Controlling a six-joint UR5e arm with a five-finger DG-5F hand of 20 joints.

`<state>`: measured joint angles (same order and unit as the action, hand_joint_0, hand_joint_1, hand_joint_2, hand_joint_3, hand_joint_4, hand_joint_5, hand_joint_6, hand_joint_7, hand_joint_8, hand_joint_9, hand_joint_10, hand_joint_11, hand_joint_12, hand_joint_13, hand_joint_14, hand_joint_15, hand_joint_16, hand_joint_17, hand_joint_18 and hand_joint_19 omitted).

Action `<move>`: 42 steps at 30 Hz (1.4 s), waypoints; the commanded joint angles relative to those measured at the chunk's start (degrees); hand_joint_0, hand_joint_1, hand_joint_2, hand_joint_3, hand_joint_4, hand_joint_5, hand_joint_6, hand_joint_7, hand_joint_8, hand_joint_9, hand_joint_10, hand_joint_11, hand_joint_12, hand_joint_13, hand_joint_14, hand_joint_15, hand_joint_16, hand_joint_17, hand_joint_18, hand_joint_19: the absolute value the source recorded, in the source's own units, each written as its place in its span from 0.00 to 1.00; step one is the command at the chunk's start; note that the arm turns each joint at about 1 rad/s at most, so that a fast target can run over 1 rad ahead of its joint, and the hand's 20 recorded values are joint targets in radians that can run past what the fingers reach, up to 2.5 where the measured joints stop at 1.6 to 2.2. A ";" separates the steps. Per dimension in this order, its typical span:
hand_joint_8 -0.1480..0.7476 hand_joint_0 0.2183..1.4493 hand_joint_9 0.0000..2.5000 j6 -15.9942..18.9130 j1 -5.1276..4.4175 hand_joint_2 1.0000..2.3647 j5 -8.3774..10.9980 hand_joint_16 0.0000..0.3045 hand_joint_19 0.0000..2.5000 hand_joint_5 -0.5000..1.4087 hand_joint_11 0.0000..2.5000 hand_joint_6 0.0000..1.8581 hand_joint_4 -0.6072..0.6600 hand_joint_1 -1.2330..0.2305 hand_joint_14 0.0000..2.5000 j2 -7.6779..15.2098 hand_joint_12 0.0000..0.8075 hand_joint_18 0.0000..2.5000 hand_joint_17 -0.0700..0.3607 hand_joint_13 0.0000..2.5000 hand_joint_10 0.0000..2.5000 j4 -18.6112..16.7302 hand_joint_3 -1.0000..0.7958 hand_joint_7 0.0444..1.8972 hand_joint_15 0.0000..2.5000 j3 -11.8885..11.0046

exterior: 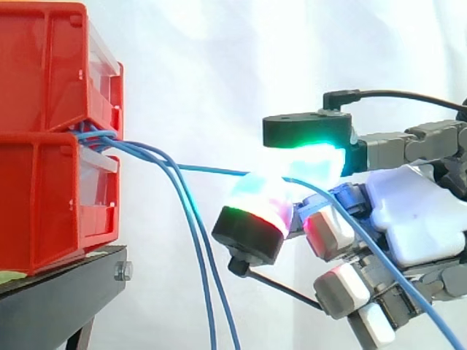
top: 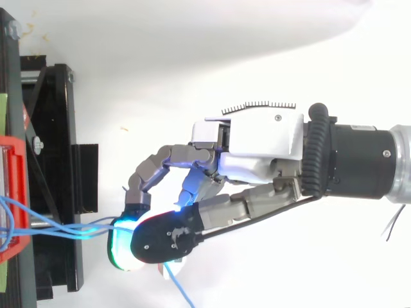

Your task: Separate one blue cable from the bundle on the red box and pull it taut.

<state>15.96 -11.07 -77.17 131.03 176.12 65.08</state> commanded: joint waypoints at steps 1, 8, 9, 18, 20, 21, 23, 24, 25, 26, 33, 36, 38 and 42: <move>0.42 0.23 0.47 1.18 0.00 0.11 -0.35 0.18 0.21 0.22 0.19 0.49 0.48 0.37 0.01 0.02 0.51 0.39 0.46 0.39 0.01 0.10 0.50 0.45 0.25 -0.04; 0.41 0.26 0.46 1.18 0.09 0.00 -0.26 0.18 0.21 0.21 0.20 0.50 0.49 0.37 0.01 -0.07 0.50 0.37 0.44 0.39 0.01 0.19 0.48 0.44 0.26 -0.83; 0.41 0.26 0.46 1.18 0.09 0.00 -0.26 0.17 0.21 0.21 0.20 0.50 0.50 0.37 0.01 -0.07 0.49 0.37 0.44 0.39 0.01 0.19 0.48 0.44 0.26 -0.83; 0.40 0.25 0.45 1.18 0.26 0.01 -0.17 0.16 0.23 0.21 0.21 0.50 0.49 0.39 0.01 -0.07 0.47 0.36 0.42 0.38 0.01 0.10 0.44 0.43 0.26 -1.18; 0.39 0.25 0.45 1.18 0.26 0.01 -0.35 0.16 0.23 0.21 0.21 0.49 0.49 0.40 0.01 -0.07 0.46 0.35 0.41 0.38 0.01 0.19 0.43 0.44 0.26 -1.18; 0.39 0.25 0.45 1.18 0.26 0.01 -0.43 0.16 0.23 0.21 0.21 0.49 0.49 0.40 0.01 -0.07 0.47 0.35 0.41 0.38 0.01 0.19 0.42 0.44 0.26 -1.18; 0.38 0.25 0.45 1.18 0.26 0.01 -0.43 0.15 0.23 0.21 0.21 0.49 0.49 0.41 0.01 -0.07 0.45 0.35 0.40 0.38 0.01 0.19 0.41 0.45 0.26 -1.18; 0.38 0.25 0.45 1.18 0.26 0.01 -0.43 0.14 0.24 0.20 0.21 0.49 0.49 0.41 0.01 -0.07 0.44 0.34 0.39 0.37 0.01 0.19 0.40 0.45 0.27 -1.18; 0.36 0.24 0.44 1.18 0.26 0.01 -0.35 0.13 0.25 0.20 0.22 0.49 0.49 0.42 0.01 -0.07 0.43 0.32 0.38 0.36 0.01 0.19 0.39 0.47 0.27 -1.18; 0.37 0.24 0.44 1.18 0.26 0.01 -0.26 0.13 0.25 0.20 0.22 0.49 0.49 0.42 0.01 -0.07 0.43 0.32 0.38 0.37 0.01 0.19 0.38 0.46 0.27 -1.18; 0.39 0.22 0.44 0.91 0.26 0.01 -0.26 0.14 0.24 0.19 0.23 0.49 0.52 0.43 0.01 -0.07 0.44 0.33 0.39 0.37 0.01 0.19 0.35 0.44 0.27 -1.18; 0.39 0.23 0.43 1.00 0.26 0.01 -0.26 0.14 0.24 0.19 0.23 0.49 0.53 0.41 0.01 -0.07 0.44 0.33 0.39 0.36 0.01 0.19 0.36 0.45 0.27 -1.18; 0.38 0.25 0.43 1.00 0.26 0.01 -0.26 0.14 0.24 0.18 0.25 0.50 0.54 0.40 0.01 -0.07 0.44 0.32 0.38 0.36 0.01 0.19 0.38 0.44 0.27 -1.18; 0.39 0.28 0.44 0.91 0.26 0.01 -0.17 0.14 0.24 0.18 0.26 0.50 0.54 0.37 0.01 -0.07 0.44 0.33 0.38 0.36 0.01 0.19 0.45 0.44 0.27 -1.18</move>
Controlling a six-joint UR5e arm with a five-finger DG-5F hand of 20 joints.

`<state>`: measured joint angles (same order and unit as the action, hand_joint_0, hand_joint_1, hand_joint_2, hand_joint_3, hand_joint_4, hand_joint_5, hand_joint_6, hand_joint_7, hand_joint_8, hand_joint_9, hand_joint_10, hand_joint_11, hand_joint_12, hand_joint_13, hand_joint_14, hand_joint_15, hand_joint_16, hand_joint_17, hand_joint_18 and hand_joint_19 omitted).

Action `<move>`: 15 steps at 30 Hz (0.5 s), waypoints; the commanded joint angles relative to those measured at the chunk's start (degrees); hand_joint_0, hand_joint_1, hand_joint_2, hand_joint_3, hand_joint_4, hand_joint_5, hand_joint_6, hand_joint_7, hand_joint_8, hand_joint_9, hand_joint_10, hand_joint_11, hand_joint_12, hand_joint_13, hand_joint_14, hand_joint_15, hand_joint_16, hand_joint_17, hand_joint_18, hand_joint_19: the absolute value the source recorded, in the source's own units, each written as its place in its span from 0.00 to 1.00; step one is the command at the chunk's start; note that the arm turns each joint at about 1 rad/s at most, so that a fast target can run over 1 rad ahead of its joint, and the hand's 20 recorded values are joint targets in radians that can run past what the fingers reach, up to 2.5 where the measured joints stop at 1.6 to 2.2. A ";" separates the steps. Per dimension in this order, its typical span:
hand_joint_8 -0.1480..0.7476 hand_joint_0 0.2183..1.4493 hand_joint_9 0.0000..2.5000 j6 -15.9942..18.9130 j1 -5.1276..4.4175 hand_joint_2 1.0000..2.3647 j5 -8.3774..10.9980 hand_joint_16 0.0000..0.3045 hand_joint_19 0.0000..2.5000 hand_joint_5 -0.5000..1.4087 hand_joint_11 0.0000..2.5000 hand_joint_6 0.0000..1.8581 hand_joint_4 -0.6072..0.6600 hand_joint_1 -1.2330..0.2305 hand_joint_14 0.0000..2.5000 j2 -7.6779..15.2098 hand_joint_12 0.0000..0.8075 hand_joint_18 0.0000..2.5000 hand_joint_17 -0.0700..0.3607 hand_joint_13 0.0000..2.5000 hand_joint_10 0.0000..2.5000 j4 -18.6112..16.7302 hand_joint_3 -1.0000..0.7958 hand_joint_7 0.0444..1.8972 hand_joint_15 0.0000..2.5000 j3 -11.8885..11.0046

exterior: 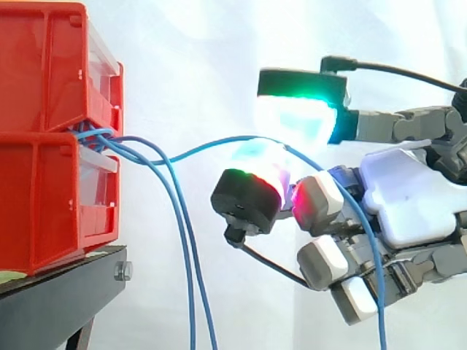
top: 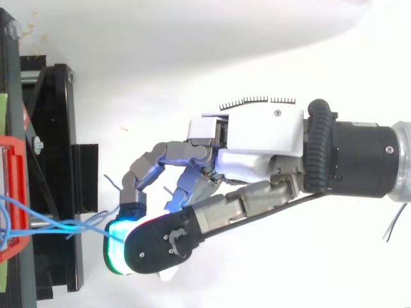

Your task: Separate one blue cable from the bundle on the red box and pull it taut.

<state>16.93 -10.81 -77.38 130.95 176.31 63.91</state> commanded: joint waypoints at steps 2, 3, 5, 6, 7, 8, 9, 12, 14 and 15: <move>0.40 0.29 0.44 -0.06 0.00 0.01 0.04 0.14 0.24 0.18 0.26 0.51 0.53 0.36 0.01 0.00 0.45 0.34 0.39 0.37 0.01 0.00 0.46 0.43 0.27 -0.01; 0.41 0.30 0.44 -0.06 0.00 0.01 0.04 0.14 0.23 0.18 0.26 0.51 0.50 0.35 0.01 0.00 0.46 0.35 0.39 0.37 0.01 0.00 0.49 0.41 0.27 -0.01; 0.41 0.30 0.45 -0.15 0.00 0.01 0.04 0.15 0.23 0.19 0.27 0.52 0.47 0.34 0.01 0.00 0.46 0.35 0.40 0.38 0.01 0.00 0.51 0.41 0.27 -0.01; 0.41 0.30 0.45 -0.15 0.00 0.01 0.04 0.15 0.23 0.19 0.26 0.52 0.45 0.34 0.01 0.00 0.47 0.36 0.40 0.38 0.01 0.00 0.52 0.41 0.27 -0.01; 0.42 0.30 0.46 -0.15 0.00 0.01 0.04 0.15 0.23 0.19 0.27 0.52 0.43 0.34 0.01 0.00 0.47 0.36 0.40 0.38 0.01 0.00 0.53 0.41 0.27 -0.01; 0.42 0.30 0.46 -0.15 0.00 0.01 0.04 0.15 0.22 0.19 0.26 0.52 0.42 0.34 0.01 0.00 0.47 0.36 0.41 0.39 0.01 0.00 0.54 0.41 0.26 -0.01; 0.41 0.31 0.46 -0.15 0.00 0.01 0.04 0.16 0.22 0.19 0.26 0.52 0.40 0.34 0.01 0.00 0.48 0.37 0.41 0.39 0.01 0.00 0.55 0.41 0.26 -0.01; 0.41 0.30 0.47 -0.15 0.00 0.01 0.04 0.16 0.22 0.19 0.26 0.52 0.41 0.34 0.01 0.00 0.48 0.37 0.41 0.39 0.01 0.00 0.53 0.39 0.27 -0.01; 0.40 0.28 0.46 -0.15 0.00 0.01 0.04 0.15 0.23 0.19 0.26 0.51 0.48 0.36 0.01 0.00 0.47 0.36 0.40 0.38 0.01 0.00 0.47 0.40 0.27 -0.01; 0.39 0.26 0.45 -0.15 0.00 0.01 0.04 0.13 0.25 0.19 0.27 0.51 0.49 0.40 0.01 0.00 0.44 0.34 0.38 0.37 0.01 0.00 0.41 0.40 0.28 -0.01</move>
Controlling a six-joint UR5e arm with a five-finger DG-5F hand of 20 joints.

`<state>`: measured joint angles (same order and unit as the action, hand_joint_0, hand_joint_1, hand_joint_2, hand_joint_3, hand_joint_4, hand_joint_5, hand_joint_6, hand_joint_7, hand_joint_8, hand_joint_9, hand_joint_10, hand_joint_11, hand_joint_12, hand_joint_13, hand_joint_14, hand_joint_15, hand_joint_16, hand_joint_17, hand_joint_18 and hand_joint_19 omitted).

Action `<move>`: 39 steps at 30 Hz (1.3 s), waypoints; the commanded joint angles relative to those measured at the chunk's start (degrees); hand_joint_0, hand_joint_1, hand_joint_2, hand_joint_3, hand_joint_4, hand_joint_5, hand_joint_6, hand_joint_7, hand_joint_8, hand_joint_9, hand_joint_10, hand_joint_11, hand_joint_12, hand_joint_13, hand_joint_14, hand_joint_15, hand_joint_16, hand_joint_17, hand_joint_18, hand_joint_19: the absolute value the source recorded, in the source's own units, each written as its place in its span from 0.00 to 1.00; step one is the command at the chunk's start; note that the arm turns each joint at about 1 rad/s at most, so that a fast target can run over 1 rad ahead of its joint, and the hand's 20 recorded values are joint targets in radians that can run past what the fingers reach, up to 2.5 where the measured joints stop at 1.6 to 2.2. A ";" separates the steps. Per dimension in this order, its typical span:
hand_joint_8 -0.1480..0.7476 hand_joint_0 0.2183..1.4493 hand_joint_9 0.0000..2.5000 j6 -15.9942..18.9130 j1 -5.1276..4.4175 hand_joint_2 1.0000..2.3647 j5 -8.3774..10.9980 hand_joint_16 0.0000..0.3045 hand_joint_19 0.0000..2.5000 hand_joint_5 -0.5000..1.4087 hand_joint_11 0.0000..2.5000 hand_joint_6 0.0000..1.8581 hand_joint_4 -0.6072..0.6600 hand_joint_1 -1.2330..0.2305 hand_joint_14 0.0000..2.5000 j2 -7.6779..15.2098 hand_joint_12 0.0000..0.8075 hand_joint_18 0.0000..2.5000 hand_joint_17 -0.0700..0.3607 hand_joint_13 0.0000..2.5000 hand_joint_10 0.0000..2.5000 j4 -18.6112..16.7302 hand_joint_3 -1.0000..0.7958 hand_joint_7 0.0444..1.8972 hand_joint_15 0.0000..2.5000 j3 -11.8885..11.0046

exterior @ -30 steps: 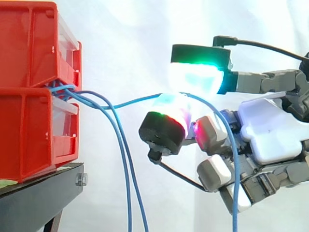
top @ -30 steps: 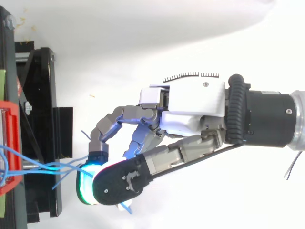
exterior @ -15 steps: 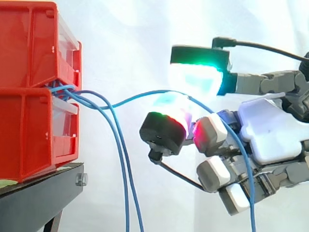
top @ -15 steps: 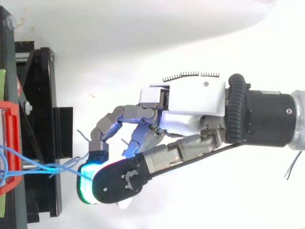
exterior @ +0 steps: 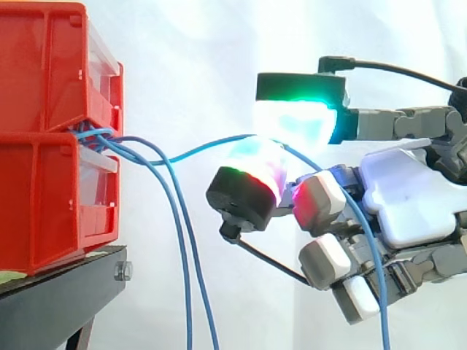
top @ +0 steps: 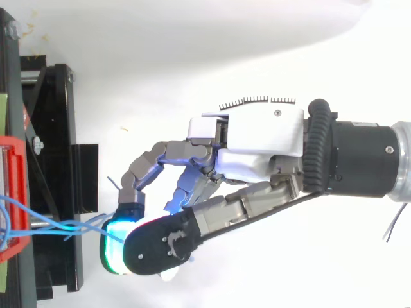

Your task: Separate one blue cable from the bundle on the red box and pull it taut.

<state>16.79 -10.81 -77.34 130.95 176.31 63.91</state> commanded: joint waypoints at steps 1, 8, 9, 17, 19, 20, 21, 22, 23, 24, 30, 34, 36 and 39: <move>0.38 0.25 0.45 0.00 0.00 0.01 0.00 0.13 0.25 0.19 0.27 0.50 0.49 0.42 0.01 0.01 0.44 0.33 0.38 0.37 0.01 0.00 0.39 0.40 0.27 -0.01; 0.40 0.21 0.45 -0.09 0.00 0.00 0.00 0.15 0.24 0.19 0.26 0.49 0.53 0.47 0.01 0.01 0.47 0.34 0.40 0.37 0.01 0.00 0.28 0.44 0.27 -0.01; 0.41 0.21 0.45 -0.09 0.00 0.00 0.00 0.15 0.24 0.19 0.26 0.49 0.54 0.46 0.01 0.01 0.47 0.34 0.40 0.37 0.01 0.00 0.28 0.44 0.27 -0.01; 0.40 0.21 0.45 -0.09 0.00 0.00 0.00 0.14 0.23 0.19 0.27 0.50 0.55 0.37 0.01 0.01 0.46 0.35 0.39 0.37 0.01 0.00 0.28 0.41 0.27 0.08; 0.40 0.21 0.46 -0.18 0.00 0.00 0.00 0.14 0.23 0.20 0.27 0.50 0.55 0.35 0.01 0.01 0.45 0.35 0.39 0.38 0.01 0.00 0.28 0.41 0.27 -0.01; 0.39 0.21 0.46 -0.27 0.00 0.00 0.00 0.14 0.23 0.20 0.27 0.50 0.55 0.35 0.01 0.01 0.45 0.36 0.39 0.38 0.01 0.00 0.28 0.41 0.27 0.08; 0.39 0.22 0.46 -0.35 0.00 0.00 0.00 0.14 0.23 0.20 0.27 0.50 0.54 0.34 0.01 0.01 0.45 0.36 0.38 0.38 0.01 0.00 0.28 0.41 0.27 0.08; 0.38 0.23 0.46 -0.35 0.00 0.00 0.00 0.14 0.23 0.20 0.27 0.50 0.54 0.33 0.01 0.01 0.44 0.36 0.38 0.38 0.01 0.00 0.28 0.41 0.27 0.08; 0.38 0.24 0.46 -0.35 0.00 0.00 0.00 0.13 0.23 0.20 0.27 0.50 0.53 0.33 0.01 0.01 0.44 0.36 0.37 0.38 0.01 0.00 0.28 0.42 0.27 0.08; 0.38 0.25 0.47 -0.44 0.00 0.00 0.00 0.13 0.23 0.20 0.28 0.50 0.53 0.34 0.01 0.01 0.43 0.36 0.37 0.38 0.01 0.00 0.28 0.43 0.27 0.08; 0.36 0.32 0.47 -0.44 0.00 0.00 0.00 0.12 0.24 0.20 0.28 0.50 0.48 0.33 0.01 0.01 0.41 0.35 0.35 0.38 0.01 -0.09 0.28 0.45 0.27 0.08; 0.36 0.33 0.47 -0.44 0.00 0.01 0.00 0.12 0.24 0.21 0.28 0.51 0.47 0.31 0.01 0.01 0.41 0.35 0.35 0.38 0.01 0.00 0.33 0.46 0.28 -0.01; 0.35 0.33 0.47 -0.44 0.00 0.01 0.00 0.12 0.24 0.21 0.28 0.51 0.46 0.30 0.01 0.01 0.41 0.35 0.35 0.38 0.01 0.00 0.35 0.47 0.28 0.08; 0.35 0.33 0.47 -0.44 0.00 0.01 0.09 0.12 0.24 0.21 0.27 0.51 0.45 0.29 0.01 0.01 0.41 0.35 0.35 0.38 0.01 0.09 0.37 0.47 0.28 -0.01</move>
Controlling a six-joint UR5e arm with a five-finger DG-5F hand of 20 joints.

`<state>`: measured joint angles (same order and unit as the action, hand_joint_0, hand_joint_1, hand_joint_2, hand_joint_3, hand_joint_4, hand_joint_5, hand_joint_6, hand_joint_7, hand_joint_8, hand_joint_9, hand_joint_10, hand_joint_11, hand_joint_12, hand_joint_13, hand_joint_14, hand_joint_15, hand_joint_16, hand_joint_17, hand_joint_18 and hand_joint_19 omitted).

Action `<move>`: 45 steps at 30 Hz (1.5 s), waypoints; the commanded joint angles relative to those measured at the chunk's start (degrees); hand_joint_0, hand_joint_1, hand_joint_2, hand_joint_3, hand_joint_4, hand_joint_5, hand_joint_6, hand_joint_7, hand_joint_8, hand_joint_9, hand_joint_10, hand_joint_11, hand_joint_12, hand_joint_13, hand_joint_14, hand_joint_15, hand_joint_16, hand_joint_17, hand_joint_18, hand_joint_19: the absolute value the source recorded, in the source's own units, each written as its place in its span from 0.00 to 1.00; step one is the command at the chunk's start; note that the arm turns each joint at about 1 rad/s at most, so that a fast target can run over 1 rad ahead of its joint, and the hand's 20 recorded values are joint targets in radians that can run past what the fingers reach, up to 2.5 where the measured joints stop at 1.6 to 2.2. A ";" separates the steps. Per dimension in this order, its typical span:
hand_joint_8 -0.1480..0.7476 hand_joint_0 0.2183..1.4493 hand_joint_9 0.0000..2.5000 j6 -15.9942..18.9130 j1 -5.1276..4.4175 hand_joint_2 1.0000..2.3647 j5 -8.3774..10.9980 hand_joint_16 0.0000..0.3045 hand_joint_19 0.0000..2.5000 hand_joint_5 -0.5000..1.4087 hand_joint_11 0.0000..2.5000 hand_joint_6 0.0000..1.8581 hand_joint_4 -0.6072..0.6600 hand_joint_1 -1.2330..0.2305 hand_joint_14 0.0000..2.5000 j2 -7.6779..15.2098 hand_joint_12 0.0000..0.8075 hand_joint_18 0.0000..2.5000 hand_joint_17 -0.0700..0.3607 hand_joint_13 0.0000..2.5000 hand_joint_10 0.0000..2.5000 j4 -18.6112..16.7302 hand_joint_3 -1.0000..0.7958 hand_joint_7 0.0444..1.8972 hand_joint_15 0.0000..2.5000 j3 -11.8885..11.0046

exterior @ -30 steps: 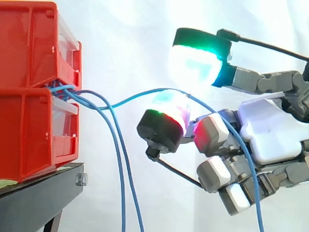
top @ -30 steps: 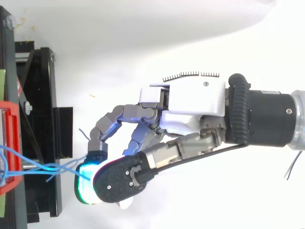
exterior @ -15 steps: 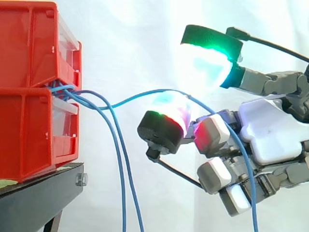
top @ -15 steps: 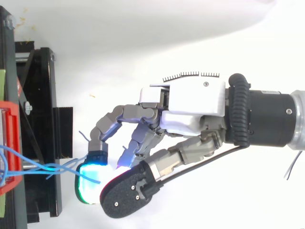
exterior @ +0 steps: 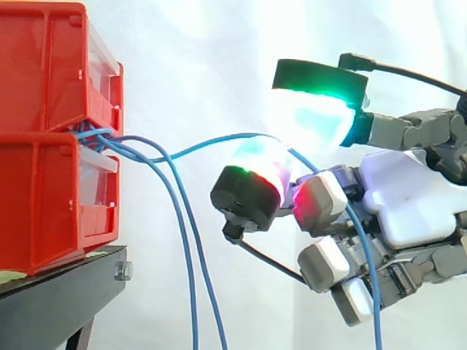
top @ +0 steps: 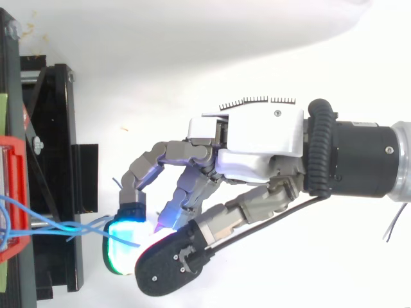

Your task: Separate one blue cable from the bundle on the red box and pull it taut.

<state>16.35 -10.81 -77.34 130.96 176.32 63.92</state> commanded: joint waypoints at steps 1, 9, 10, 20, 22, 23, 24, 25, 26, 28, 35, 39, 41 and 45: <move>0.35 0.33 0.47 0.00 0.00 0.01 0.08 0.12 0.25 0.21 0.27 0.51 0.45 0.29 0.01 0.00 0.41 0.35 0.35 0.38 0.01 0.08 0.38 0.47 0.28 0.07; 0.33 0.33 0.47 -0.97 0.00 0.01 0.00 0.12 0.25 0.22 0.26 0.50 0.47 0.28 0.01 -0.09 0.41 0.35 0.35 0.38 0.01 0.17 0.42 0.52 0.28 -0.02; 0.33 0.32 0.47 -1.14 0.00 0.01 0.00 0.12 0.25 0.22 0.26 0.50 0.47 0.28 0.01 0.00 0.41 0.35 0.35 0.38 0.01 0.17 0.42 0.52 0.28 -0.02; 0.33 0.32 0.44 -7.38 0.53 0.01 0.79 0.12 0.23 0.23 0.20 0.49 0.49 0.27 0.01 -1.49 0.42 0.35 0.36 0.37 0.01 7.20 0.43 0.53 0.27 -0.02; 0.33 0.32 0.44 -8.52 0.79 0.01 2.02 0.13 0.23 0.23 0.19 0.49 0.49 0.27 0.01 -1.93 0.42 0.35 0.36 0.37 0.01 8.69 0.43 0.53 0.26 -0.02; 0.34 0.32 0.44 -9.49 0.88 0.01 3.16 0.13 0.23 0.23 0.19 0.49 0.49 0.27 0.01 -2.20 0.42 0.35 0.37 0.37 0.01 9.57 0.43 0.53 0.26 -0.02; 0.33 0.32 0.44 -9.84 0.97 0.01 3.69 0.13 0.23 0.23 0.20 0.49 0.49 0.27 0.01 -2.28 0.42 0.35 0.37 0.37 0.01 9.92 0.43 0.53 0.26 -0.02; 0.34 0.32 0.44 -10.46 0.97 0.01 4.57 0.13 0.23 0.23 0.20 0.49 0.49 0.27 0.01 -2.55 0.43 0.35 0.37 0.37 0.01 10.45 0.43 0.53 0.26 -0.02; 0.34 0.32 0.44 -11.25 0.97 0.01 5.53 0.13 0.23 0.23 0.20 0.49 0.49 0.27 0.01 -2.55 0.43 0.36 0.37 0.37 0.01 10.98 0.43 0.53 0.26 -0.02; 0.34 0.32 0.44 -12.39 0.97 0.01 7.20 0.13 0.23 0.23 0.20 0.49 0.50 0.27 0.01 -2.81 0.43 0.36 0.37 0.38 0.01 11.33 0.43 0.54 0.26 -0.02; 0.34 0.31 0.44 -13.18 0.53 0.01 8.08 0.13 0.23 0.23 0.19 0.49 0.50 0.27 0.01 -2.72 0.43 0.36 0.37 0.37 0.01 11.42 0.43 0.54 0.26 -0.02; 0.35 0.31 0.44 -13.18 0.27 0.01 7.99 0.13 0.23 0.23 0.20 0.49 0.50 0.27 0.01 -2.72 0.43 0.36 0.37 0.37 0.01 11.24 0.43 0.54 0.26 0.07; 0.35 0.31 0.44 -13.27 0.09 0.01 7.99 0.13 0.23 0.23 0.20 0.49 0.50 0.27 0.01 -2.72 0.43 0.36 0.37 0.37 0.01 11.15 0.42 0.54 0.26 -0.02; 0.35 0.31 0.44 -13.45 -0.09 0.01 7.99 0.13 0.23 0.23 0.20 0.49 0.50 0.27 0.01 -2.72 0.43 0.36 0.37 0.37 0.01 10.19 0.42 0.53 0.26 0.07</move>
<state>3.05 -10.77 -69.34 128.22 187.13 63.94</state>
